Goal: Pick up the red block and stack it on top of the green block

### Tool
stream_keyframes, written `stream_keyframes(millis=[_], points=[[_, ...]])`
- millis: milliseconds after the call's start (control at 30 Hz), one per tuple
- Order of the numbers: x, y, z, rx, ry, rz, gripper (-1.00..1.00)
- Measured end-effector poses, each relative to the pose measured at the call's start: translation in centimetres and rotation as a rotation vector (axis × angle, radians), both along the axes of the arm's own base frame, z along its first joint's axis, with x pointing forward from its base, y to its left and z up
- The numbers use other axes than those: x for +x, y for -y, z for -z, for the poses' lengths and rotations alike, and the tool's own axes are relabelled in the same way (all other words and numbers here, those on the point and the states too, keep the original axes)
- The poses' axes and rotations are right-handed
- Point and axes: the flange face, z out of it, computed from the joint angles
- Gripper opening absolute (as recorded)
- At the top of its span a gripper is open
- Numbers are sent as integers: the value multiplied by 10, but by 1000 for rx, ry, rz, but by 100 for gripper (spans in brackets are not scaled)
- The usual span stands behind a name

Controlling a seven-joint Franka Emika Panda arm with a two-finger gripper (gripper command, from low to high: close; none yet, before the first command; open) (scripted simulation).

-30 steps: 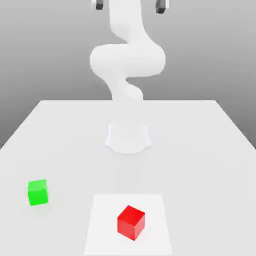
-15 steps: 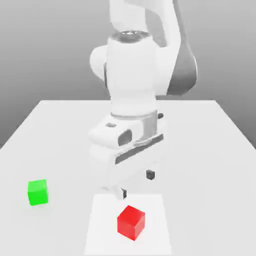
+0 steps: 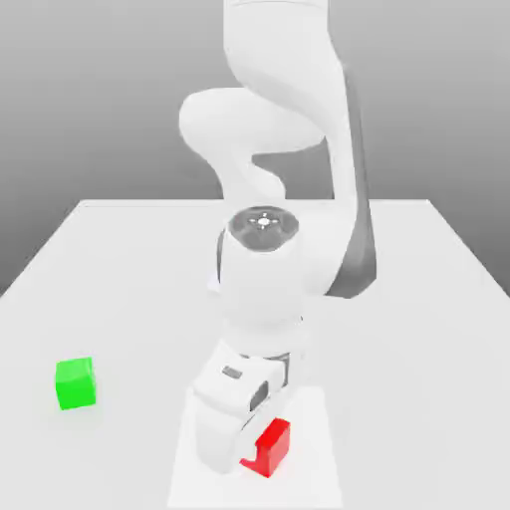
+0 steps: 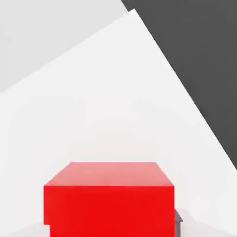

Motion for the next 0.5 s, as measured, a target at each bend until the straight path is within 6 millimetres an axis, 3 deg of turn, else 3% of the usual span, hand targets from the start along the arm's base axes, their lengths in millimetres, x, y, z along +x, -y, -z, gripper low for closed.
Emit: stream_keyframes(millis=[133, 167, 200, 300, 433, 500], points=[[0, 0, -41, 1, 0, 0, -100], [-1, 11, -50, -1, 0, 27, -100], [-4, 30, -56, -5, 2, 75, -100], [-22, 114, -70, -13, 5, 292, -100], [-68, 206, -83, -14, 5, 559, -100], [-97, 242, -87, -9, 3, 684, -100]])
